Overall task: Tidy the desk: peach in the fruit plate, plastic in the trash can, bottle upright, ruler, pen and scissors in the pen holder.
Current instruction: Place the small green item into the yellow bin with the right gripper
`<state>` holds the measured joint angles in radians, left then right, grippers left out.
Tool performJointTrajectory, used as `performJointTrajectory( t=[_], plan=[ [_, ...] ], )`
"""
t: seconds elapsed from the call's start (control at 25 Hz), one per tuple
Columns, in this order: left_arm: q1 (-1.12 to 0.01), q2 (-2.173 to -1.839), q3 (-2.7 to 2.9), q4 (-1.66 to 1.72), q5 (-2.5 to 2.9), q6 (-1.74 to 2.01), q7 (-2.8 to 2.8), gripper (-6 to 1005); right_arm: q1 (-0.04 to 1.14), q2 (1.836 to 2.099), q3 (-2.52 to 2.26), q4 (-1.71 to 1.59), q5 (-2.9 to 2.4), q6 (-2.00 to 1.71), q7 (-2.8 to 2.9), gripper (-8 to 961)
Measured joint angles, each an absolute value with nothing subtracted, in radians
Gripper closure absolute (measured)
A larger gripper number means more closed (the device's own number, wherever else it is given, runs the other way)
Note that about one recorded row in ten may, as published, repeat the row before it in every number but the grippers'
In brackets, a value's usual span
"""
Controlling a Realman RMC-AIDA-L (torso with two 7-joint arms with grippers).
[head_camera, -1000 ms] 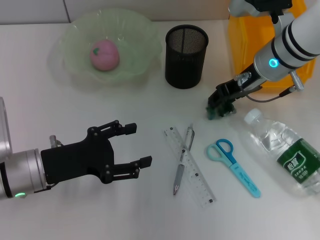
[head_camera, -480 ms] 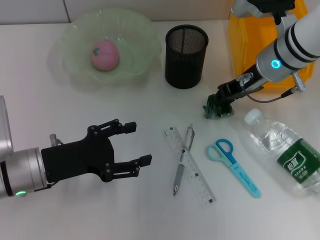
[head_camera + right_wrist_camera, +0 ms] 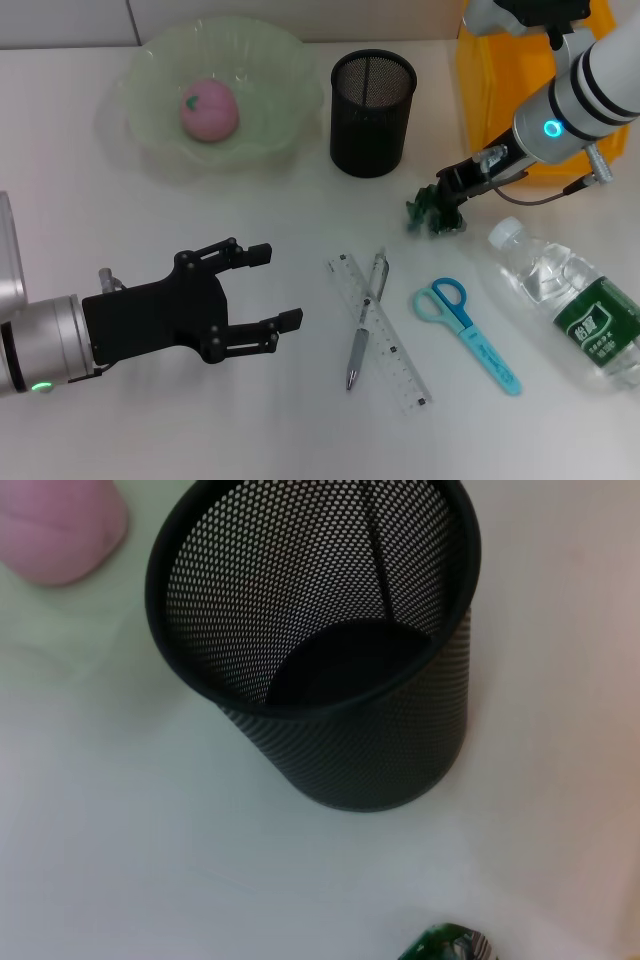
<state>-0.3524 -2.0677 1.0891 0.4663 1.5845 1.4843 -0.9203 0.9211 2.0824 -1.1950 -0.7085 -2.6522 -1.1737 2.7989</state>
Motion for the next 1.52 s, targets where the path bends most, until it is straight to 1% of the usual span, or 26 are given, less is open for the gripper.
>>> performJointTrajectory(
  t=[0.12,0.32,0.52,0.76,1.0,1.16,1.24,1.32,1.52],
  plan=[
    [-0.353,-2.068,1.089,0.466,1.585,1.483,-0.92,154,0.913,2.083,-1.195,-0.716,-2.652,-1.172,2.796,816],
    [-0.353,-2.068,1.089,0.466,1.585,1.482,-0.92,154,0.889,2.085,-1.195,-0.766,-2.647,-1.188,2.795,846],
    [-0.353,-2.068,1.089,0.466,1.585,1.482,-0.92,154,0.856,2.085,-1.197,-0.847,-2.611,-1.225,2.795,866],
    [-0.354,-2.068,1.089,0.469,1.585,1.482,-0.921,154,0.831,2.085,-1.197,-0.92,-2.609,-1.269,2.795,865],
    [-0.354,-2.067,1.089,0.473,1.585,1.482,-0.924,154,0.76,2.079,-1.179,-1.167,-2.561,-1.355,2.804,866],
    [-0.355,-2.066,1.089,0.475,1.585,1.482,-0.926,154,0.737,2.075,-1.092,-1.34,-2.554,-1.433,2.804,859],
    [-0.356,-2.066,1.089,0.475,1.584,1.482,-0.926,155,0.728,2.068,-1.043,-1.396,-2.557,-1.456,2.803,846],
    [-0.357,-2.067,1.089,0.475,1.583,1.482,-0.926,155,0.714,2.055,-1.006,-1.435,-2.559,-1.462,2.802,833],
    [-0.357,-2.067,1.089,0.476,1.579,1.487,-0.924,155,0.681,2.004,-0.943,-1.398,-2.579,-1.382,2.776,799]
  ],
)
